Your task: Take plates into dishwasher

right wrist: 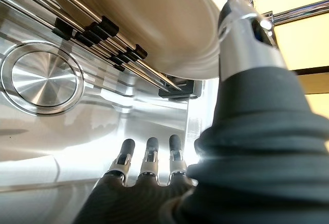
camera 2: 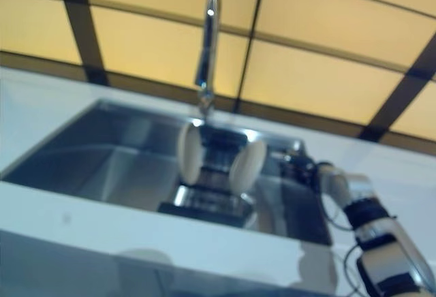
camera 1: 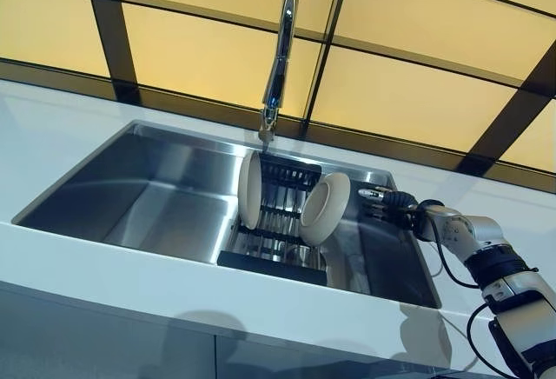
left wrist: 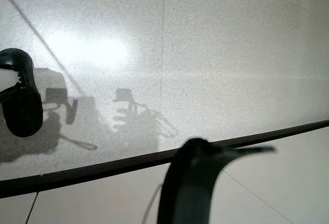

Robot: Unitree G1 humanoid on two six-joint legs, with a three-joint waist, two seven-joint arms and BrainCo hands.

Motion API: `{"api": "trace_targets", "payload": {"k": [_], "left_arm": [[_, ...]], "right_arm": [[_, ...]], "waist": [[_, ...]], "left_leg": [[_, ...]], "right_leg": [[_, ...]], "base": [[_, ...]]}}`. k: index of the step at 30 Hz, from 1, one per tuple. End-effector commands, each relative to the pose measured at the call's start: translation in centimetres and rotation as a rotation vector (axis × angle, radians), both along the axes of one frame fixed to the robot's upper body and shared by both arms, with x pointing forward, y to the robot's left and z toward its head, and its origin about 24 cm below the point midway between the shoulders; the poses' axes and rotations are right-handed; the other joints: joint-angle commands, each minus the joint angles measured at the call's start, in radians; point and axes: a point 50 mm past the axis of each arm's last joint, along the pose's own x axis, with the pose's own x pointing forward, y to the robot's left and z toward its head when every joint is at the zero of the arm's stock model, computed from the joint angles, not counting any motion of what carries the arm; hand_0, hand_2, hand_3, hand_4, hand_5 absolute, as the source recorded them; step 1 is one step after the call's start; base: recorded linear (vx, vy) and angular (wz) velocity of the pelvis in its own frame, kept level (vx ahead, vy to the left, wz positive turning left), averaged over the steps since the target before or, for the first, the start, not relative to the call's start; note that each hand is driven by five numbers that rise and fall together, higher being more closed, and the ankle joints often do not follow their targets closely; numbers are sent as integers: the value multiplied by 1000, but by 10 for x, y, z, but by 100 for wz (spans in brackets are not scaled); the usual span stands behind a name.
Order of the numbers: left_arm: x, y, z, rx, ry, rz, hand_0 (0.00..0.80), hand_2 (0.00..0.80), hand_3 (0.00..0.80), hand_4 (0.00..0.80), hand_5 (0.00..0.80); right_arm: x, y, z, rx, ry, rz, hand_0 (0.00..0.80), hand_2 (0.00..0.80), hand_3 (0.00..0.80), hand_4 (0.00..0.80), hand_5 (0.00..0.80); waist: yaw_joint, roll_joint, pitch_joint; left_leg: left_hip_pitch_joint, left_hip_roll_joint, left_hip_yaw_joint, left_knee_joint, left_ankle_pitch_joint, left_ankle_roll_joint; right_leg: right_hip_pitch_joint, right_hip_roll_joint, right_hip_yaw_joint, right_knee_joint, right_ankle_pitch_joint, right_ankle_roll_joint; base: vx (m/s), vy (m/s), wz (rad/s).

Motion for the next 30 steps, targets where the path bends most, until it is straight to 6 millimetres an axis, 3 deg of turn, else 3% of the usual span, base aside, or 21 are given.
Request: {"api": "trace_targets", "payload": {"k": [1, 30], "left_arm": [[2, 0, -1, 22, 18, -48, 0, 0, 0, 0, 0], [3, 0, 0, 10, 3, -14, 0, 0, 0, 0, 0]], "right_arm": [[5, -5, 45, -20, -128, 3, 0, 0, 0, 0, 0], [5, 14, 35, -6, -119, 84, 0, 0, 0, 0, 0]], "waist": [[11, 2, -37], [27, -7, -17]], "left_leg": [[8, -13, 24, 23, -91, 21], [-6, -14, 13, 24, -87, 25]], "right_leg": [[-35, -20, -14, 70, -17, 75], [-44, -23, -27, 74, -13, 78]], "base": [[0, 0, 0], [1, 2, 0]]}}
